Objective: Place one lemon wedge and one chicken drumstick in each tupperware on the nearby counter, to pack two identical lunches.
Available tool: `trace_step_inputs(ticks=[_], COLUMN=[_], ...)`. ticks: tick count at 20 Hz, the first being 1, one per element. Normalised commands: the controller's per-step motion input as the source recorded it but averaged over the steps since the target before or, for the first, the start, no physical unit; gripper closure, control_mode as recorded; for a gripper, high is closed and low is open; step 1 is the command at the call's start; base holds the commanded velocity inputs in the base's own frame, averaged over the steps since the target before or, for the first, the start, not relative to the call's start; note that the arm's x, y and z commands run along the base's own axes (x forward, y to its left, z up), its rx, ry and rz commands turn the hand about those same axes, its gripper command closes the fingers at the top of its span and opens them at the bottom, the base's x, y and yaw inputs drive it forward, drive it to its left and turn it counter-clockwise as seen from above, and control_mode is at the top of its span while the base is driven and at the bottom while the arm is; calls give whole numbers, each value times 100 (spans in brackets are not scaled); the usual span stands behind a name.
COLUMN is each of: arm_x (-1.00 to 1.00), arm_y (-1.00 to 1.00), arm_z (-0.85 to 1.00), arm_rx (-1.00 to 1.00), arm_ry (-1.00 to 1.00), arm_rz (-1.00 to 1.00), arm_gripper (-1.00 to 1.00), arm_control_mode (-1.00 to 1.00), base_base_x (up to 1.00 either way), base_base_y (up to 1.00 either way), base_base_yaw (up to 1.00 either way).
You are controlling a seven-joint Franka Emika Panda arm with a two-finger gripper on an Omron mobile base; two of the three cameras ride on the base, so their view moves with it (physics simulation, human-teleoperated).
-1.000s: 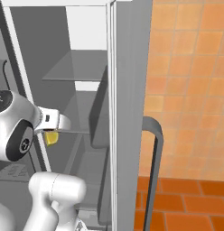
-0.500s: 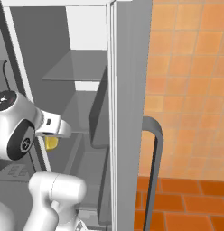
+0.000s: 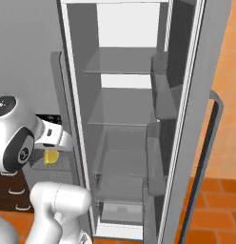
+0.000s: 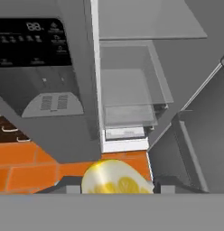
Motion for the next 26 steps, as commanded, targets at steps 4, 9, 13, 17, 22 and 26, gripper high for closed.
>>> trace_step_inputs(ticks=[4, 9, 13, 17, 22, 26], arm_x=[0, 0, 0, 0, 0, 0], arm_y=[0, 0, 0, 0, 0, 0], arm_z=[0, 0, 0, 0, 0, 0], arm_rx=[0, 0, 0, 0, 0, 0], arm_ry=[0, 0, 0, 0, 0, 0], arm_rz=[0, 0, 0, 0, 0, 0], arm_gripper=[100, 100, 100, 100, 100, 100], arm_control_mode=[100, 100, 100, 100, 100, 100], base_base_x=[-57, -36, 4, 24, 30, 58], base_base_y=[100, 100, 100, 100, 100, 100], base_base_yaw=[2, 0, 0, 0, 0, 0])
